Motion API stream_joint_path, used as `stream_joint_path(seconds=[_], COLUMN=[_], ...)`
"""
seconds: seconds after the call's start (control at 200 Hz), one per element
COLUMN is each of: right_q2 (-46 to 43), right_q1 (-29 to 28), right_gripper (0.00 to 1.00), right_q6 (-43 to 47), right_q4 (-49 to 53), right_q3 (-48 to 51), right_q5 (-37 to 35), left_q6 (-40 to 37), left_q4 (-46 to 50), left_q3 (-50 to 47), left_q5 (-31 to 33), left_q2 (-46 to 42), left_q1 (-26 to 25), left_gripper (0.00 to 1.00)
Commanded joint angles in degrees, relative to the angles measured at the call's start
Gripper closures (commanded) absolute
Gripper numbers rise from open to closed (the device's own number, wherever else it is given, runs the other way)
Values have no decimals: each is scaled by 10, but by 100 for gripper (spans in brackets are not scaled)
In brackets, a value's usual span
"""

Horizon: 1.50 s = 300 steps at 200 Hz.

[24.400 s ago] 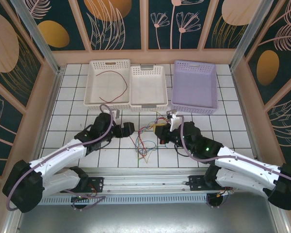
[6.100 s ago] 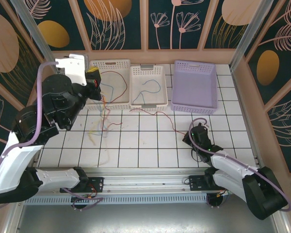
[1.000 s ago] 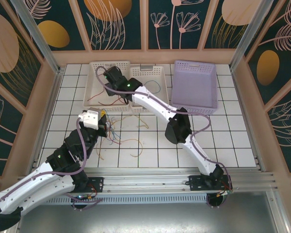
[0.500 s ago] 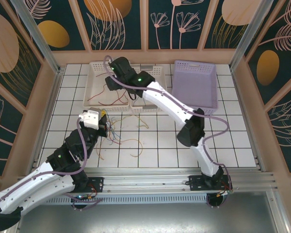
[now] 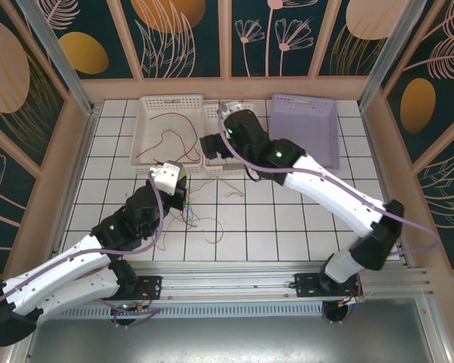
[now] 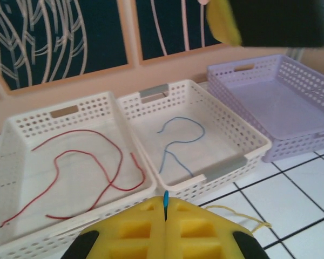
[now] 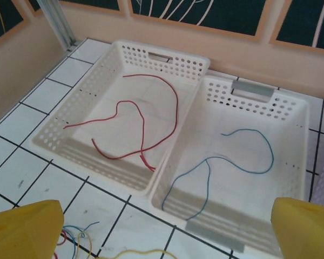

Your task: Untangle the cables

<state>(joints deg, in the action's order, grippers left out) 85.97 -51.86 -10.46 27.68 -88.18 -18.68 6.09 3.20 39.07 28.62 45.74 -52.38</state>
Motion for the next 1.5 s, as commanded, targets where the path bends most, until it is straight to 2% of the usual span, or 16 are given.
stream_joint_path(seconds=[0.0, 0.36, 0.52, 0.641, 0.796, 1.086, 1.496], right_q2=[-89, -348, -424, -467, -483, -477, -435], right_q1=[2, 15, 15, 15, 15, 15, 14], right_gripper=[1, 1, 2, 6, 10, 15, 19], right_q6=[-22, -79, -104, -122, -146, -161, -195], right_q4=[-47, -88, -112, -162, -212, -285, -495], right_q3=[79, 327, 410, 484, 544, 629, 710], right_q5=[-15, 32, 84, 153, 205, 220, 288], left_q6=[23, 133, 152, 150, 161, 200, 243], left_q4=[-27, -95, -115, -128, -146, -154, -165], left_q3=[51, 163, 208, 229, 243, 248, 226], left_q5=[-43, -144, -148, -136, -142, -144, -144], left_q2=[23, 136, 180, 209, 237, 238, 229], left_q1=[3, -3, -26, -46, -52, -63, -66], left_gripper=[100, 100, 100, 100, 100, 100, 100])
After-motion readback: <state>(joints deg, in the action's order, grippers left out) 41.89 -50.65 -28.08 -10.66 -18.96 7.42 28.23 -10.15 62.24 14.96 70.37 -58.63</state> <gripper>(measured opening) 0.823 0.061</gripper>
